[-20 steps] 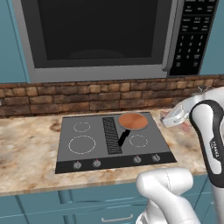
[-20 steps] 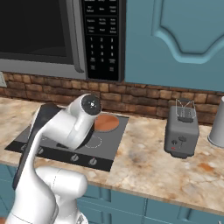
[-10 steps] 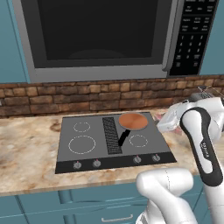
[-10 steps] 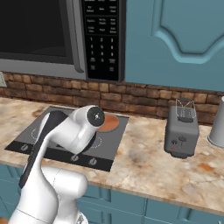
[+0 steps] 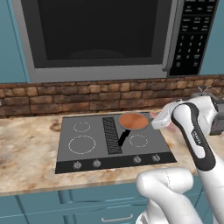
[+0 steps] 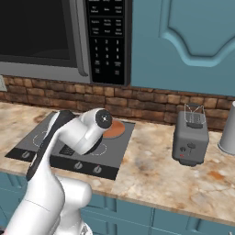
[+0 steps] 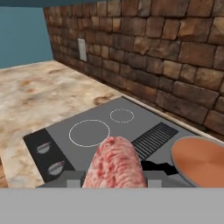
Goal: Retrieve the steak from the fridge and place it on the saucepan with marinade on the stove.
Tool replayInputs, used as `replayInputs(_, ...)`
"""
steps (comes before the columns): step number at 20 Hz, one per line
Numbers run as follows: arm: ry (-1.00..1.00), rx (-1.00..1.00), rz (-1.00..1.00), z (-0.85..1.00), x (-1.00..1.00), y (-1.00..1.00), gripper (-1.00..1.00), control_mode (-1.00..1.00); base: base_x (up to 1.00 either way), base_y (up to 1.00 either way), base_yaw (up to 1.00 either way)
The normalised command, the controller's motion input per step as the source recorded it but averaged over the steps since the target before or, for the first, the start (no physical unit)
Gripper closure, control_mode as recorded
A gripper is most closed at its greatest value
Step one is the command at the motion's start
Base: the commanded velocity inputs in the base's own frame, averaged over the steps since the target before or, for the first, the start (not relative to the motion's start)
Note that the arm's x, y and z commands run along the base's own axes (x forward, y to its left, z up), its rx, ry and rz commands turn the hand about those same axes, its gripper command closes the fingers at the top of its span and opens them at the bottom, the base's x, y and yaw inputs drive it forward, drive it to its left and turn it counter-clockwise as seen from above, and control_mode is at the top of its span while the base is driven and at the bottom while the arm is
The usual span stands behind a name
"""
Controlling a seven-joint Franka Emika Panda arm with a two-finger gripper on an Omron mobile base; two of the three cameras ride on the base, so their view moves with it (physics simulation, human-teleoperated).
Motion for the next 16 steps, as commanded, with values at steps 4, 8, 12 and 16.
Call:
replayInputs(4, 0.03, 0.0, 0.01, -0.33, 0.47, 0.0, 1.0, -1.0, 0.0, 0.0, 0.0)
replayInputs(8, 0.0, 0.0, 0.0, -0.33, 0.47, 0.0, 1.0, -1.0, 0.0, 0.0, 0.0)
replayInputs(12, 0.0, 0.0, 0.01, -0.09, 0.39, -0.06, 1.0, -1.0, 0.0, 0.0, 0.0)
replayInputs(16, 0.01, 0.0, 0.02, 0.0, 0.36, -0.17, 1.0, -1.0, 0.0, 0.0, 0.0)
